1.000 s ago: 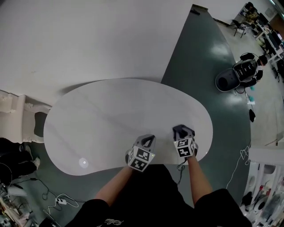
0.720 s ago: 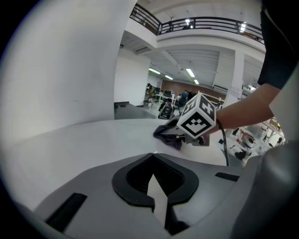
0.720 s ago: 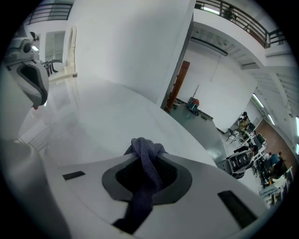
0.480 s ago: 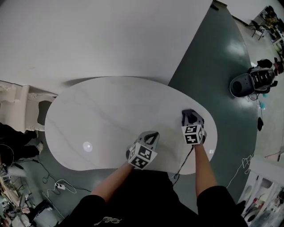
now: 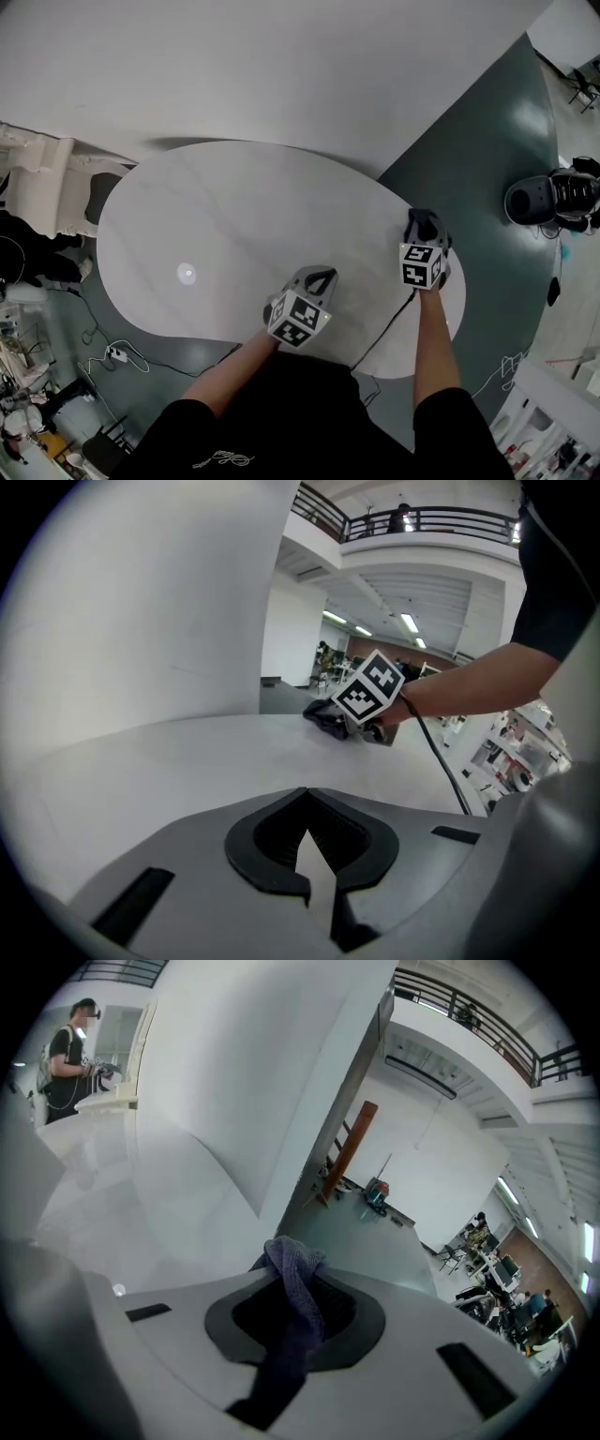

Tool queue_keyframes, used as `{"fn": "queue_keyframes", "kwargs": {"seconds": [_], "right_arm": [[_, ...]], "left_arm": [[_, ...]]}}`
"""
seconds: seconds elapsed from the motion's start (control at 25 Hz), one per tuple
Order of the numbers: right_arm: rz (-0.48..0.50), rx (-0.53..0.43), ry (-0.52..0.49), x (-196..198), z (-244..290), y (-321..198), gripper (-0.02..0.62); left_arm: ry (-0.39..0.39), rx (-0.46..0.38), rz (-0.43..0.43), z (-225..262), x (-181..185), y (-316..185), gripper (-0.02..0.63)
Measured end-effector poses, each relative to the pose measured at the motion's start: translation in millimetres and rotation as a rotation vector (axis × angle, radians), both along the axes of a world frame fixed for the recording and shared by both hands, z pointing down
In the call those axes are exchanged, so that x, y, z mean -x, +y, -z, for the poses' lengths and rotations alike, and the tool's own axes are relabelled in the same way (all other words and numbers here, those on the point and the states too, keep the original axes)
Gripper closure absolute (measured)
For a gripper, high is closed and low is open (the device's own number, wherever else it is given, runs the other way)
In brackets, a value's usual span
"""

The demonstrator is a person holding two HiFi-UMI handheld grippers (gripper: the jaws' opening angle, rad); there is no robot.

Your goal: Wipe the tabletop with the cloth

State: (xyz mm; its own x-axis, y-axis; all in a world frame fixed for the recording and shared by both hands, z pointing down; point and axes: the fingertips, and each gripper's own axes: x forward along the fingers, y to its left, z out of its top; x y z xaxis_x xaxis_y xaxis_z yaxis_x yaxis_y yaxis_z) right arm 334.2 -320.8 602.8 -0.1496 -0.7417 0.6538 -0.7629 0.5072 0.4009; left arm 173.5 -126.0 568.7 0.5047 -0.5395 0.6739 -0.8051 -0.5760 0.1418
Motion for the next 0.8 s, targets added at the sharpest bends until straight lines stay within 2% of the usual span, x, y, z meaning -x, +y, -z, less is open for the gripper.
{"fn": "queue_keyframes", "kwargs": {"seconds": [0.2, 0.48, 0.8], "right_arm": [[0.064, -0.02, -0.006, 22.1, 2.0, -1.6, 0.57], [0.243, 0.02, -0.065, 63.7, 2.3, 31.4, 0.569], [0.2, 0.091, -0.164, 79.4, 0.0, 101.1, 0.569]], "left_arm": [[0.009, 0.007, 0.046, -1.4, 12.7, -0.9, 0.598], [0.024, -0.006, 0.0, 2.7, 9.4, 11.8, 0.598], [0.035, -0.041, -0.06, 14.8, 24.5, 32.3, 0.598]]}}
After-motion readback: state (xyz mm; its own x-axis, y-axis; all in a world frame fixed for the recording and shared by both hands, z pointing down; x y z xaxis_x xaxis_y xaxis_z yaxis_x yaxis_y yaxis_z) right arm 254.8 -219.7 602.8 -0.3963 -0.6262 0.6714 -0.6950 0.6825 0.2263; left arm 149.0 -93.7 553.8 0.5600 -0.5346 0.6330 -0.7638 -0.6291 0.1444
